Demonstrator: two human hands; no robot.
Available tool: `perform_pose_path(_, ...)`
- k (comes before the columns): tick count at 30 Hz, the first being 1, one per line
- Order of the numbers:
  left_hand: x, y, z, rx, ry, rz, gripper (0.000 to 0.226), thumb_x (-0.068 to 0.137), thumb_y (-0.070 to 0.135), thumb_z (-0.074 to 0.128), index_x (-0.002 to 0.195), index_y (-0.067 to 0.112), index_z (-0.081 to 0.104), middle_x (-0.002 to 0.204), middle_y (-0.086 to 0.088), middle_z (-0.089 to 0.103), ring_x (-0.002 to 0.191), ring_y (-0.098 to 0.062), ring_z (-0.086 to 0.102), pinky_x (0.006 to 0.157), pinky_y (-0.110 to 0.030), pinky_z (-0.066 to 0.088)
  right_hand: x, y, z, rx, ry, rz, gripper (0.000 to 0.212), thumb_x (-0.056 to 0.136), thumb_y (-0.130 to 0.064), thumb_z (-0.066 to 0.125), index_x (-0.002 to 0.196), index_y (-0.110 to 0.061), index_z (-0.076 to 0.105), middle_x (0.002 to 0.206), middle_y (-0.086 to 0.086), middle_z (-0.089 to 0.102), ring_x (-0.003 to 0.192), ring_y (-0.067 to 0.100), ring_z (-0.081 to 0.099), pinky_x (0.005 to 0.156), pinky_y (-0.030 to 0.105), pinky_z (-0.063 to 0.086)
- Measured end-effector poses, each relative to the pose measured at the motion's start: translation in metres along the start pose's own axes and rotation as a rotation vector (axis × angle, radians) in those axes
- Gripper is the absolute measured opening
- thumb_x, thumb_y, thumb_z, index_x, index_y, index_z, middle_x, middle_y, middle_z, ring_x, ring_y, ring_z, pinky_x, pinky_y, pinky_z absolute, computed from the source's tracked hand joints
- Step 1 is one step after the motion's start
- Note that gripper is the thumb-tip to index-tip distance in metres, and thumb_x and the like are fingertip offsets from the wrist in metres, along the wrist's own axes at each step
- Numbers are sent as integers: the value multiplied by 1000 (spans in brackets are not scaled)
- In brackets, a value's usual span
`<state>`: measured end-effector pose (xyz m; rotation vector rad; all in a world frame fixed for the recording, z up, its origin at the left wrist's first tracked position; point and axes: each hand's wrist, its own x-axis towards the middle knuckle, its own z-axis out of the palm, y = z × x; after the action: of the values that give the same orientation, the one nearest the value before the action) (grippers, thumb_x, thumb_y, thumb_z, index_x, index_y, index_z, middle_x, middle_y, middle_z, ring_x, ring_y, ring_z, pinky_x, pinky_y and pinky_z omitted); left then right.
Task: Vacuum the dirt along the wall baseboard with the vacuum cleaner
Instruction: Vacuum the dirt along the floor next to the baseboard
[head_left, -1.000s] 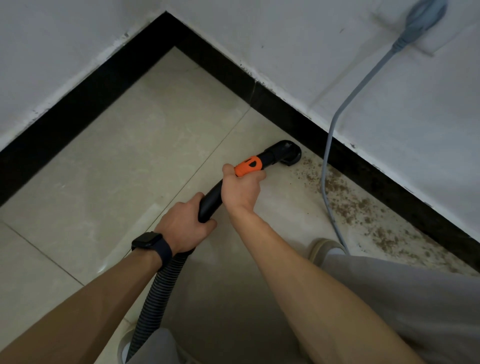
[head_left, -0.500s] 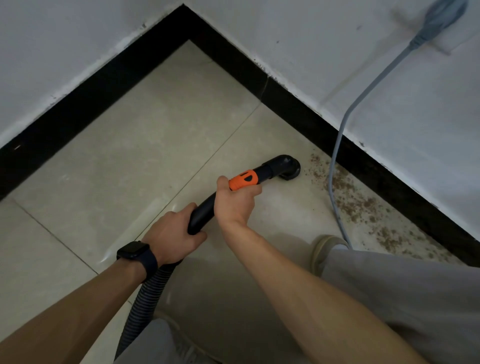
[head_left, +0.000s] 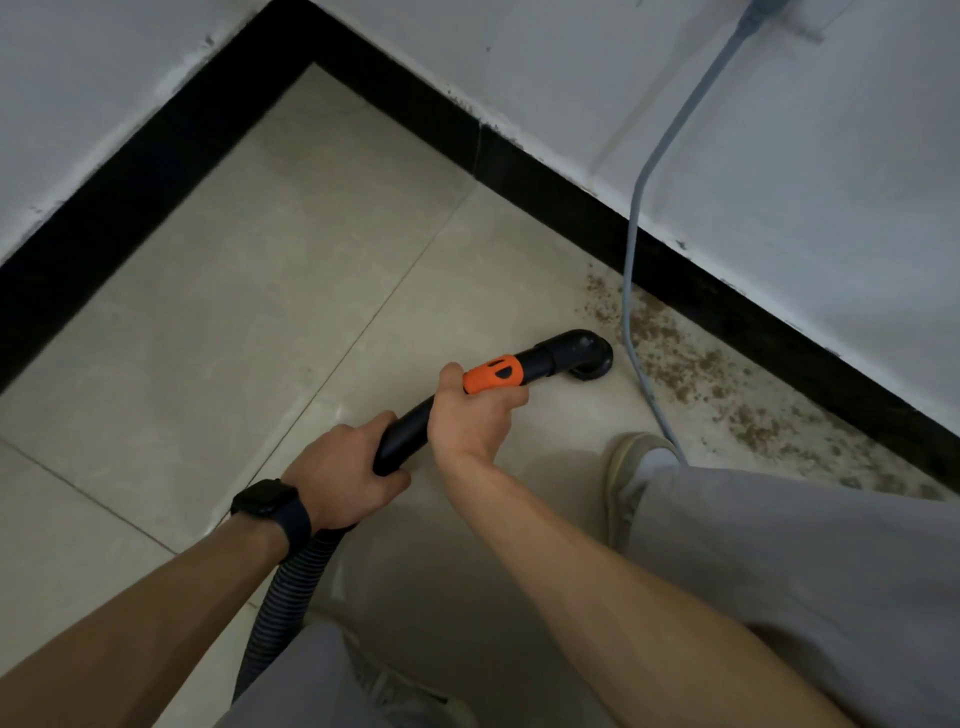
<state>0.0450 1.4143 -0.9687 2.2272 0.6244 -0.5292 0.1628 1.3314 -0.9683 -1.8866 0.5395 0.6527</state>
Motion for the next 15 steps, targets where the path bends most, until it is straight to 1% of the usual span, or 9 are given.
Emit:
perform_pose_path(4,0,2,-1,23,-55,19,29,78,37,66,79,35,37,64,6,57,52,-10,55,46,-27,35,-5,2,-7,30,37,66,52,98,-31,63,132,-9,30,104,6,63,82,23,59,76,27,43)
perform_pose_path(6,0,2,1,24,-74,32,29,79,36,67,80,35,38,64,7,57,51,-8,54,46,-24,34,-5,4,-10,31,53,87,51,99,-31,63,130,-9,30,102,5,62,77,19,58,75,27,42)
perform_pose_path(9,3,5,3,17,-93,43,28,78,37,67,81,36,39,63,7,57,51,-7,54,46,-22,33,-3,7,-13,26,65,95,51,99,-31,62,131,-9,29,99,3,61,69,5,53,73,26,41)
perform_pose_path(12,4,6,5,-5,-82,27,26,78,37,66,81,36,39,65,6,58,53,-10,56,47,-25,36,0,7,-14,17,55,88,50,99,-30,62,129,-10,28,94,0,59,69,6,53,72,26,42)
perform_pose_path(15,3,5,3,-12,-45,-1,27,79,37,65,79,35,39,65,5,58,54,-12,56,48,-27,37,0,0,-8,-1,7,57,47,98,-27,62,125,-11,27,94,1,60,69,8,55,70,25,41)
